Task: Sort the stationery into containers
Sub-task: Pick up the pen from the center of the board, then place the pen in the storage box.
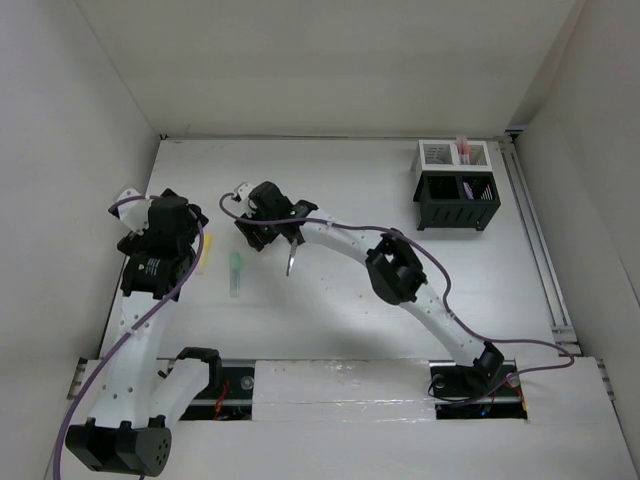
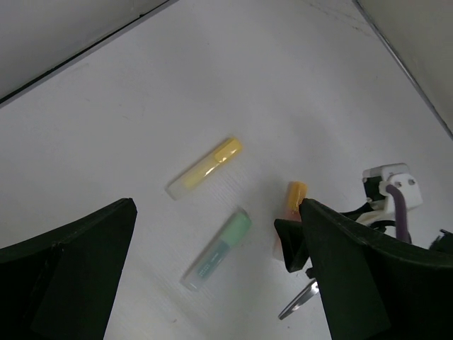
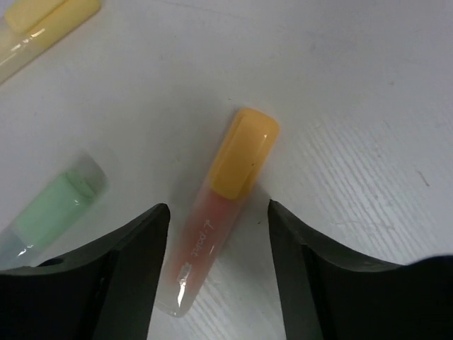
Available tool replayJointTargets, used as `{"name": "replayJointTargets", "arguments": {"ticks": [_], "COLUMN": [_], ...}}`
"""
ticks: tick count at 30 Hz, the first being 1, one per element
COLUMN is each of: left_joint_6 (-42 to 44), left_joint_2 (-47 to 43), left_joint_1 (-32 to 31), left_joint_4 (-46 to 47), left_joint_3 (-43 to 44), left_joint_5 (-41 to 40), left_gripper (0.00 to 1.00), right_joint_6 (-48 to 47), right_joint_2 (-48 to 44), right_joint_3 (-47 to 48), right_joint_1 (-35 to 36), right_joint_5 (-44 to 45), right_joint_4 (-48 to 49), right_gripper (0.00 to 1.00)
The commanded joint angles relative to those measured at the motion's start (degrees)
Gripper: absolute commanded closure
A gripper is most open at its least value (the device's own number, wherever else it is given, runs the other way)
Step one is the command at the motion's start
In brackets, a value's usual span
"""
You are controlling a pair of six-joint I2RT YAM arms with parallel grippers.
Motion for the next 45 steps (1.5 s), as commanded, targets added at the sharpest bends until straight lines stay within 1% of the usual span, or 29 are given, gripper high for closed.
{"name": "replayJointTargets", "arguments": {"ticks": [1, 3, 7, 8, 10, 11, 12, 13, 15, 16, 17, 18, 19, 21, 22, 24, 25, 27, 28, 29, 30, 33, 34, 37, 38, 40, 41, 42, 45], "left_joint_6": [1.0, 1.0, 1.6, 1.6, 1.6, 1.6, 1.6, 1.6, 1.6, 2.1, 2.1, 2.1, 2.1, 2.1, 2.1, 2.1, 2.6, 2.6, 2.6, 2.6, 2.6, 2.6, 3.1, 3.7, 3.7, 3.7, 3.7, 3.7, 3.7], "left_joint_2": [-1.4, -2.0, -2.0, -2.0, -2.0, -2.0, -2.0, -2.0, -2.5, -2.5, -2.5, -2.5, -2.5, -3.1, -3.2, -3.2, -3.2, -3.2, -3.2, -3.2, -3.2, -3.7, -3.7, -3.7, -3.7, -3.7, -3.7, -3.7, -3.7], "left_joint_1": [0.1, 0.1, 0.1, 0.1, 0.1, 0.1, 0.1, 0.1, 0.1, 0.1, 0.1, 0.1, 0.1, 0.1, 0.1, 0.1, 0.1, 0.1, 0.1, 0.1, 0.1, 0.1, 0.1, 0.1, 0.1, 0.1, 0.1, 0.1, 0.1], "left_joint_4": [1.4, 1.4, 1.9, 1.9, 1.9, 1.9, 1.9, 1.9, 1.9, 1.9, 1.9, 2.4, 2.4, 2.4, 2.4, 2.4, 2.4, 2.9, 2.9, 2.9, 2.9, 2.9, 2.9, 3.5, 3.5, 3.5, 4.0, 4.0, 4.0], "left_joint_3": [0.3, 0.3, 0.3, 0.3, -0.2, -0.2, -0.2, -0.2, -0.2, -0.2, -0.2, -0.2, -0.2, -0.2, -0.2, -0.2, -0.2, -0.2, -0.2, -0.2, -0.2, -0.2, -0.2, -0.2, -0.2, -0.2, -0.2, -0.2, -0.7], "left_joint_5": [0.0, 0.5, 1.1, 1.1, 1.1, 1.1, 1.1, 1.1, 1.6, 1.6, 1.6, 1.6, 1.6, 1.6, 1.6, 1.6, 1.6, 2.1, 2.1, 2.1, 2.1, 2.7, 3.3, 3.9, 3.9, 4.5, 4.5, 4.5, 5.0], "left_gripper": [0.0, 0.0, 0.0, 0.0, 0.0, 0.0, 0.0, 0.0, 0.0, 0.0, 0.0, 0.0, 0.0, 0.0, 0.0, 0.0, 0.0, 0.0, 0.0, 0.0, 0.0, 0.0, 0.0, 0.0, 0.0, 0.0, 0.0, 0.0, 0.0], "right_joint_6": [0.8, 0.8, 0.8, 0.2, -0.5, -0.5, -1.1, -1.1, -1.7, -1.7, -1.7, -1.7, -1.2, -0.5, -1.1, -1.7, -1.7, -2.4, -2.4, -4.3, -5.3, -10.2, -11.6, -18.2, -19.7, -22.3, -22.9, -22.9, -22.3], "right_joint_2": [2.0, 2.6, 3.1, 3.1, 3.1, 3.1, 3.1, 3.1, 0.6, -1.3, -3.7, -9.4, -12.4, -18.0, -22.7, -26.6, -30.1, -33.1, -36.3, -38.1, -40.0, -46.8, -48.0, -51.5, -52.3, -55.0, -55.8, -56.4, -57.0], "right_joint_3": [4.1, 4.1, 4.6, 4.6, 4.6, 4.6, 4.6, 4.6, 2.5, -0.2, -7.1, -11.1, -14.8, -22.5, -23.9, -26.8, -27.8, -29.6, -32.1, -33.8, -35.8, -43.9, -45.8, -52.0, -54.5, -57.1, -58.4, -60.1, -60.9], "right_joint_1": [1.1, 1.1, 1.1, 1.1, 1.6, 1.6, 1.6, 1.6, 0.9, 0.4, -1.0, -1.7, -3.0, -4.3, -4.9, -7.0, -7.8, -10.7, -11.7, -12.8, -15.3, -20.8, -25.8, -33.9, -38.8, -43.2, -47.1, -48.9, -55.0], "right_joint_5": [-0.8, 0.6, 2.6, 2.6, 4.7, 4.8, 4.8, 4.1, -0.2, -7.8, -12.2, -16.6, -22.8, -27.0, -28.3, -30.9, -30.9, -32.6, -32.6, -32.6, -29.8, -25.6, -26.3, -31.4, -31.9, -31.9, -33.7, -34.5, -36.1], "right_joint_4": [0.3, 0.3, -1.0, -1.0, -2.2, -2.2, -2.8, -2.8, -2.0, 3.6, 7.6, 12.1, 20.6, 26.3, 28.0, 29.7, 30.4, 30.4, 30.4, 30.4, 30.4, 30.4, 30.4, 29.6, 29.1, 29.1, 29.1, 29.1, 30.5], "right_gripper": [0.38, 0.46, 0.55, 0.62, 0.71, 0.82, 0.89, 0.99, 1.0, 1.0, 1.0, 1.0, 1.0, 1.0, 1.0, 1.0, 1.0, 1.0, 1.0, 1.0, 1.0, 1.0, 1.0, 1.0, 1.0, 1.0, 1.0, 1.0, 1.0]}}
